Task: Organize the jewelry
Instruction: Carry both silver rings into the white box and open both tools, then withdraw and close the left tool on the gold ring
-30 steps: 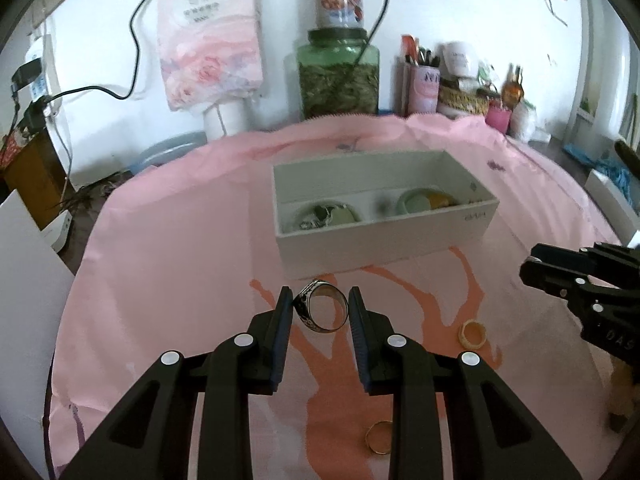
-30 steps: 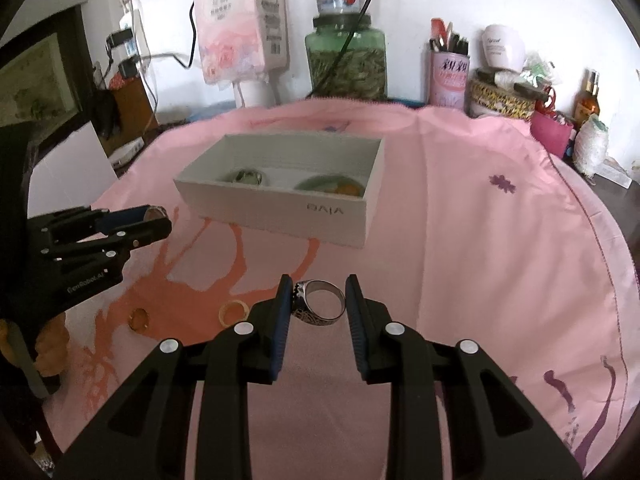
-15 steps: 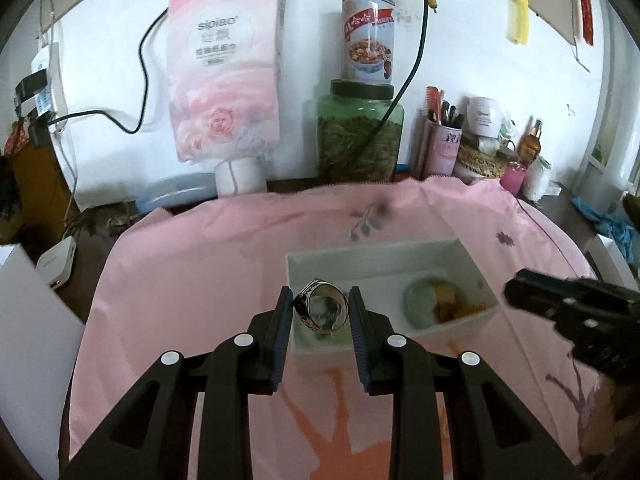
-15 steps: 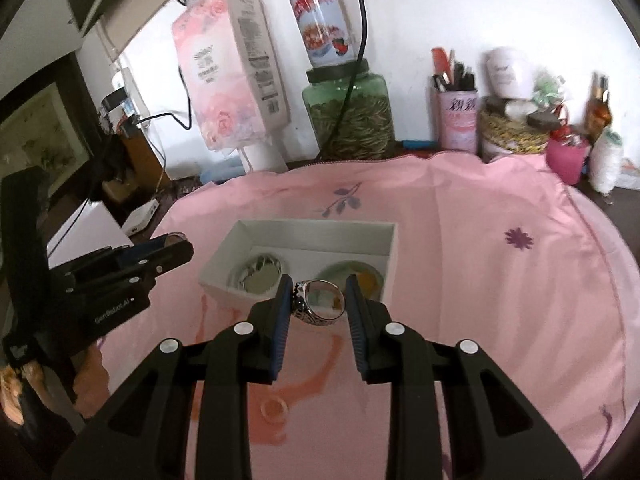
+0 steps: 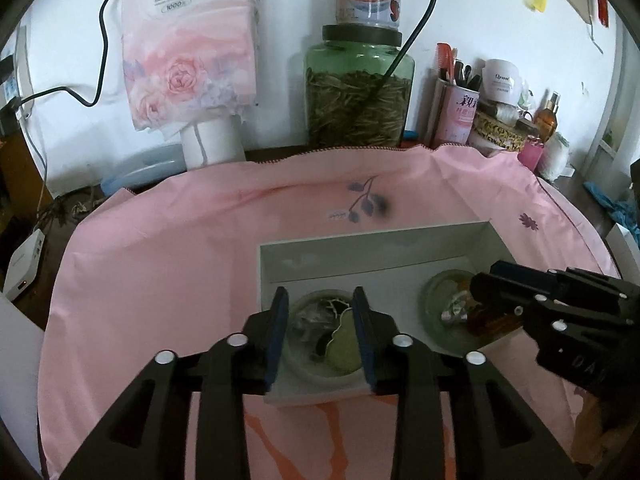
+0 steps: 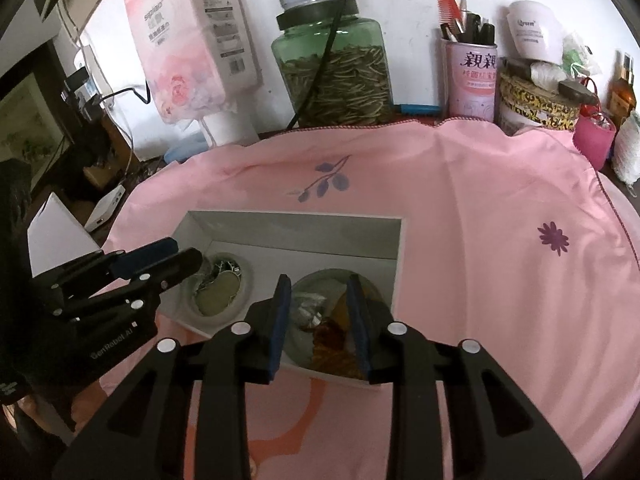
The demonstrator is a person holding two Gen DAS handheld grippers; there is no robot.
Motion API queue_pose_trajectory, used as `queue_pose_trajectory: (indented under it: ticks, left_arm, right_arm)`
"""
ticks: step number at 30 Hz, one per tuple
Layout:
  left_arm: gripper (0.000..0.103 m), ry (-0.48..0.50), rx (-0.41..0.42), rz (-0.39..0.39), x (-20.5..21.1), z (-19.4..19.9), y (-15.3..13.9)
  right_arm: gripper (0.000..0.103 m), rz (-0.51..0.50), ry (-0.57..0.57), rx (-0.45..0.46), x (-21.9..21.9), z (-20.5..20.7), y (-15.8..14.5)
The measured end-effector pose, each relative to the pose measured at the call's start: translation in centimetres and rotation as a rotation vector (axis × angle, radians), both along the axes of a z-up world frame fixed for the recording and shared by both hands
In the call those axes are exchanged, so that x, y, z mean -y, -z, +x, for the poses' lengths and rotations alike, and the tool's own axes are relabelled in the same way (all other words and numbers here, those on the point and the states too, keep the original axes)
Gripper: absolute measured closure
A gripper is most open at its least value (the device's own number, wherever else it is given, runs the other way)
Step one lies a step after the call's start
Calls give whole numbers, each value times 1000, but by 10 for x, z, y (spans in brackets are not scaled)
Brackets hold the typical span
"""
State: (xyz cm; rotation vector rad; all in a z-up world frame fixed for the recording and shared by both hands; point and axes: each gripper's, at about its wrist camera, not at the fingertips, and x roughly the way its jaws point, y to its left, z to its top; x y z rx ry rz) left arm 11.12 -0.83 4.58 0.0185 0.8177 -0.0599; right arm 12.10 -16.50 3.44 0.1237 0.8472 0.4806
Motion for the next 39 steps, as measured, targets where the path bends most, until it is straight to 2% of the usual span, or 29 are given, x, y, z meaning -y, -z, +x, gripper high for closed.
queue_pose_trajectory:
  ticks: [4, 12, 20, 25, 29, 34, 39]
  left_arm:
    - [64, 0, 11, -25, -1, -4, -5]
    - [62, 5, 45, 17, 10, -21, -13]
    - [56, 10, 50, 31, 8, -57, -16]
    - [54, 23, 41, 59, 1, -90, -10]
    - [52, 43, 26, 68, -2, -115, 0]
    - [51, 119, 10, 71, 2, -147, 14]
    - [51, 216, -12, 73, 16, -161, 23]
  right_arm:
    - [75, 27, 6, 18, 7, -6, -8]
    - [74, 60, -13, 45, 9, -29, -22]
    - [66, 47, -18, 75, 12, -61, -27]
    - [52, 26, -24, 86, 11, -84, -19]
    - [46, -9, -24, 83, 9, -97, -7]
    - [42, -17, -22, 65, 13, -106, 7]
    - [39, -14, -25, 54, 18, -108, 13]
